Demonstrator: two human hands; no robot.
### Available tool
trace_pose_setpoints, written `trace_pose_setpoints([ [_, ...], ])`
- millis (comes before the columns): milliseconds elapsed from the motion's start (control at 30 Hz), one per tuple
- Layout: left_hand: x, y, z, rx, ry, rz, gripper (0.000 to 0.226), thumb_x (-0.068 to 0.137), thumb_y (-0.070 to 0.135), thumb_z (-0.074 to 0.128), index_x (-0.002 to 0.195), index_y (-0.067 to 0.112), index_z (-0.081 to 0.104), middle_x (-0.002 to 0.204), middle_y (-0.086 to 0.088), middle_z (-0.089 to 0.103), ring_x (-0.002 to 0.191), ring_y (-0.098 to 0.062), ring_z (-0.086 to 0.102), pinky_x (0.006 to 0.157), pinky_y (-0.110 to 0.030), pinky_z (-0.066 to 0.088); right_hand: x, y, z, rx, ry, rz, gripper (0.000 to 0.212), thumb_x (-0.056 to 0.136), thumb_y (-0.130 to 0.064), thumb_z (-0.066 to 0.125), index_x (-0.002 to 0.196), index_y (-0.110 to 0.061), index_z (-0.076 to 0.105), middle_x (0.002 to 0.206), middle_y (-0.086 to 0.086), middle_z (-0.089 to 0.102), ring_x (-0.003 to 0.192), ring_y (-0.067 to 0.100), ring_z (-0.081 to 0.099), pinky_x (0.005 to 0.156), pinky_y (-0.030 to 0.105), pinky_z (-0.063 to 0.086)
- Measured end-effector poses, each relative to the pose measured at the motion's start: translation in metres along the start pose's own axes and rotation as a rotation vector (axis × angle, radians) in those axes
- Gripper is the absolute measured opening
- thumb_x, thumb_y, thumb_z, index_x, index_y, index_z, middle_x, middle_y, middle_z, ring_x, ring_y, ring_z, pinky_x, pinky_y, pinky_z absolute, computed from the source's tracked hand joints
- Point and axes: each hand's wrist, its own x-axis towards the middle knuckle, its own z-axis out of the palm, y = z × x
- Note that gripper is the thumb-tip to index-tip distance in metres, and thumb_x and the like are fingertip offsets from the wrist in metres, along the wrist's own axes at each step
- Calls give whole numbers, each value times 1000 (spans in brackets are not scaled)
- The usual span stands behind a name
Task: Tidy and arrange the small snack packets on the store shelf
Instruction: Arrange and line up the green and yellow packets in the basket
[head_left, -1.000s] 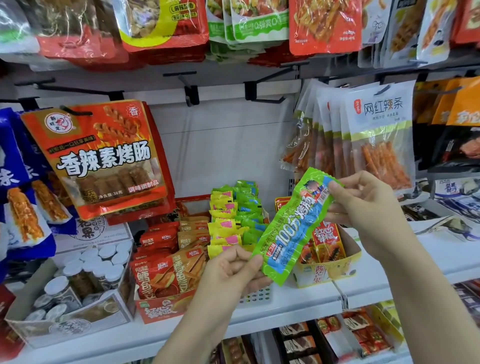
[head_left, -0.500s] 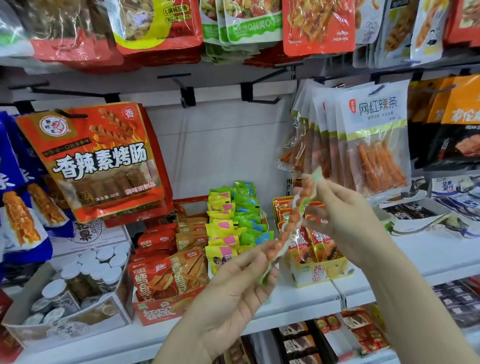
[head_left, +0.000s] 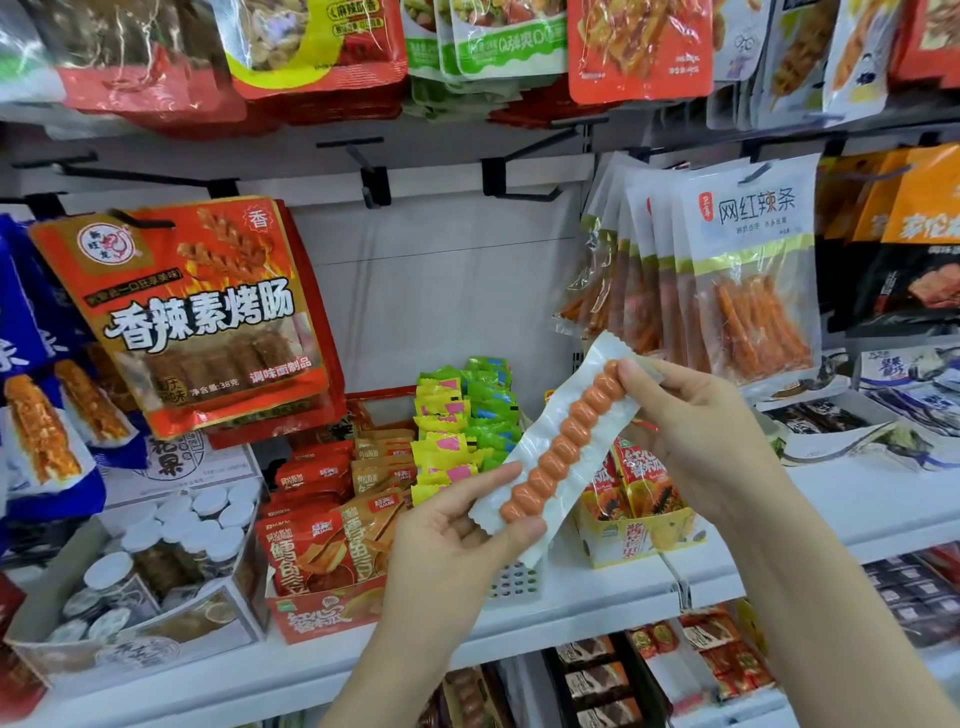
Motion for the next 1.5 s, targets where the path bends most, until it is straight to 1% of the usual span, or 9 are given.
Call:
trace_pose_setpoints([
  [200,1,1,-4,-252,-30,-174,63,67,36,87,123,22,59,112,-7,73,95,-26,71,76,-37,59,-4,-4,3,124,-91,11,23,96,-16,56,104,2,68,91,10,70,85,20,68,74,29,58],
  [300,0,10,-5,-608,-191,-529,70,86,65,48,124,9,67,125,-20,66,104,-37,68,77,-42,60,-5,-6,6,268,-189,20,21,97,-15,52,106,1,63,94,13,63,88,21,65,77,31,58],
  [467,3,6,-9,-751,-118,-493,33,77,12,68,107,-3,73,96,-15,70,67,-17,65,58,-23,57,-5,-5,4,320,-279,72,23,94,-17,54,111,-9,68,104,8,68,100,21,67,82,37,57],
  [700,10,1,-18,-40,168,-45,38,67,11,77,105,14,73,95,2,78,83,-9,74,61,-17,55,-1,-12,-6,264,-325,189,50,93,-50,45,128,-17,63,122,12,68,112,26,66,82,35,58],
  [867,12,-2,-17,98,189,99,32,74,1,77,99,21,73,91,10,77,84,-5,73,66,-13,55,-5,-14,-3,-218,-231,-92,25,84,-28,66,105,-17,73,91,8,77,91,19,74,71,23,59],
  [1067,20,-9,-31,472,229,233,29,85,13,75,111,25,71,105,9,70,93,-5,67,76,-20,56,-6,-25,-8,-103,12,-267,19,80,-21,69,99,-20,73,85,1,77,78,15,74,64,21,58],
  [1233,29,-13,-30,960,71,445,39,83,32,77,120,23,69,124,12,60,120,-10,48,106,-21,35,2,-33,-38,-160,250,-380,18,84,-22,72,102,-26,73,83,-6,77,79,11,74,66,19,58],
  [1333,33,-21,-26,1129,-96,405,60,84,51,68,138,30,54,146,16,44,139,-10,29,117,-30,21,6,-27,-43,-211,282,-403,18,88,-18,70,100,-32,72,83,-9,76,78,8,73,66,18,57],
  [1500,42,-35,-26,1369,-169,347,80,83,67,54,152,38,26,158,24,20,146,-6,12,117,-28,2,9,-22,-38,-275,201,-436,18,88,-20,70,95,-37,74,85,-10,76,82,11,73,69,20,58],
])
